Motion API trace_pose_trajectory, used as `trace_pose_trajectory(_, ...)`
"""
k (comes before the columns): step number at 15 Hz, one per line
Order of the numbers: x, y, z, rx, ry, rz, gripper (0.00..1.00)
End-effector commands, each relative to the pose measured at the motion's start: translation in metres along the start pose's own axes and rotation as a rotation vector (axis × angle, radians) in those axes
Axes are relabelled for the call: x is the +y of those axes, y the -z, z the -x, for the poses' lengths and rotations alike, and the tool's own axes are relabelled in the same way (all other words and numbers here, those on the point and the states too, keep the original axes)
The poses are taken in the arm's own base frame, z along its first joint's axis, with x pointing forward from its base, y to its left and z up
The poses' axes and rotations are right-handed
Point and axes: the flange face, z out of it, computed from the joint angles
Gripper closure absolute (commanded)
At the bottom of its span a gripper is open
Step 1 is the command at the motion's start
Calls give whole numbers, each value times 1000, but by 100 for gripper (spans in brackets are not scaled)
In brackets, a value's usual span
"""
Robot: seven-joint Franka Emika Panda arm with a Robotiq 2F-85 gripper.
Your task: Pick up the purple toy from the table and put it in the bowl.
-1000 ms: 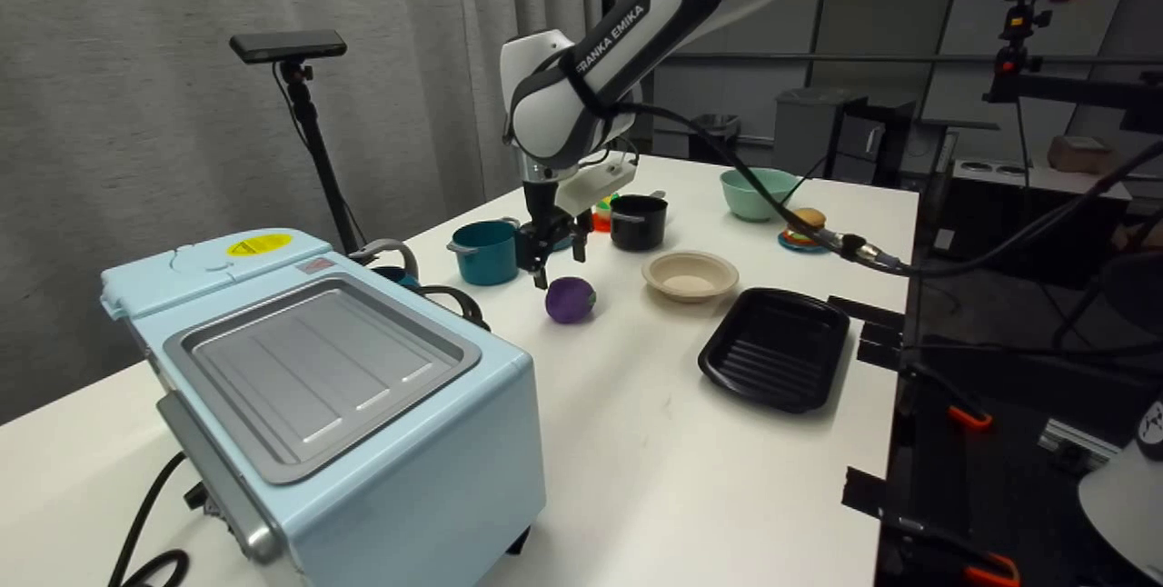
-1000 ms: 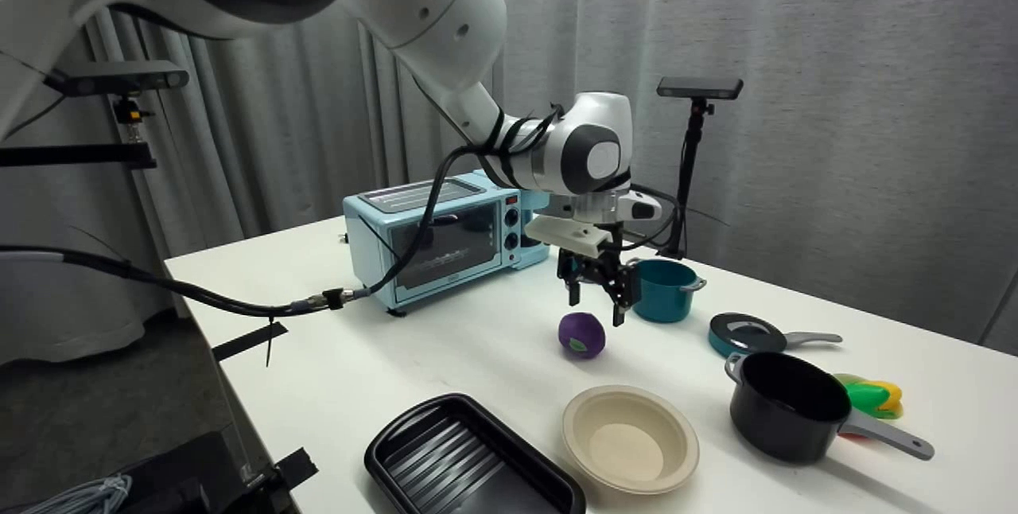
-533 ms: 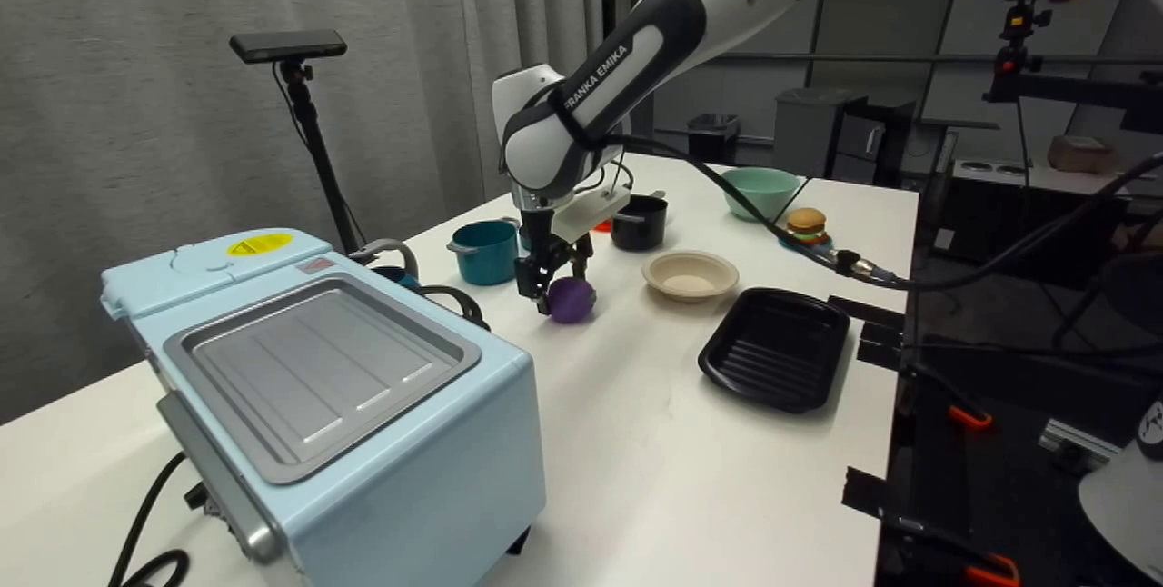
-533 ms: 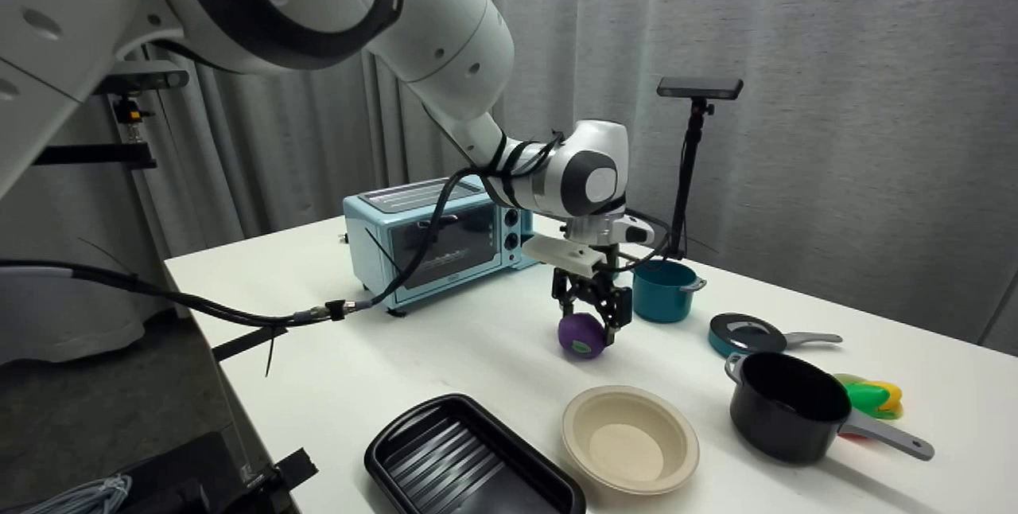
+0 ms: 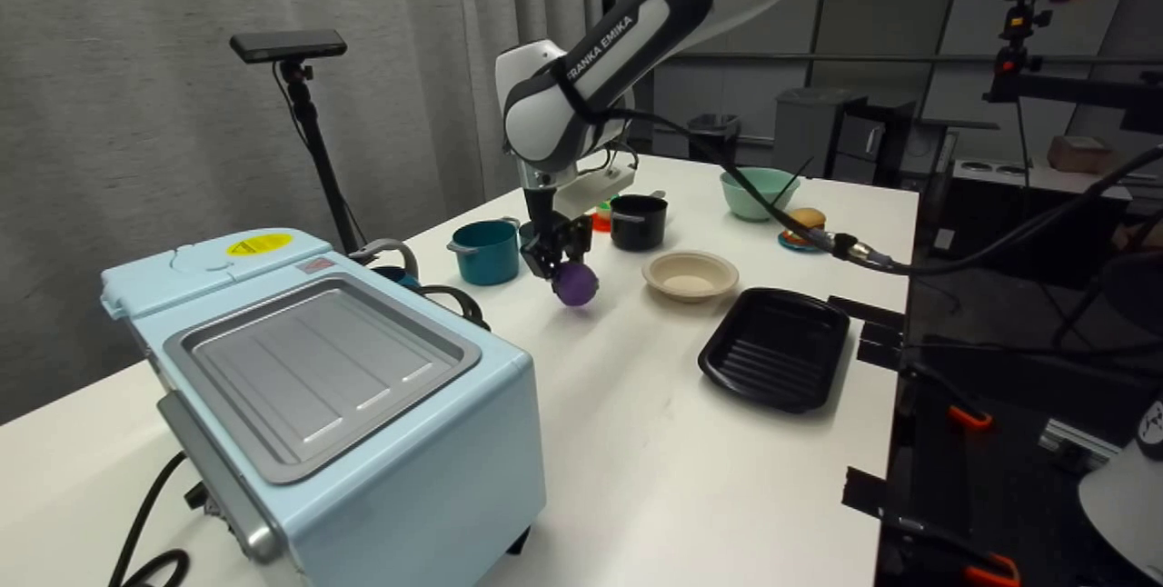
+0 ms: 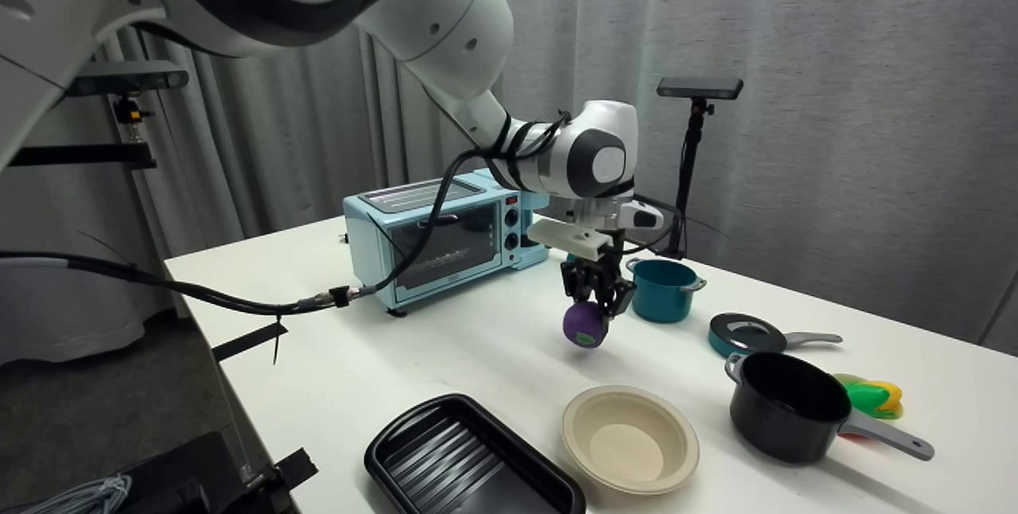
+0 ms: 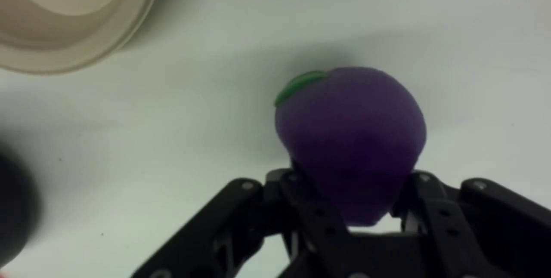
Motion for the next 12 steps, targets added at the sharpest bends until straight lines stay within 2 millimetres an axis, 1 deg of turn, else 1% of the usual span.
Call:
trace_pose_trajectory(1, 22, 64, 25, 41, -15, -33, 87)
trace_pose_trajectory(2, 28, 83, 33, 63, -13, -45, 92)
trace_pose_trajectory(3, 36, 102, 41, 83, -11, -55, 92)
trace_pose_trajectory(4, 44, 118, 50, 104, -8, -66, 95)
trace_pose_trajectory(6, 63, 149, 69, 145, -9, -88, 93)
trace_pose_trajectory(7, 79, 161, 76, 163, -18, -97, 93)
trace_pose_trajectory(8, 92, 171, 83, 170, -28, -107, 93)
trace_pose_trajectory(10, 126, 181, 89, 201, -56, -123, 93)
trace_pose_trajectory(12, 158, 181, 88, 217, -82, -133, 93)
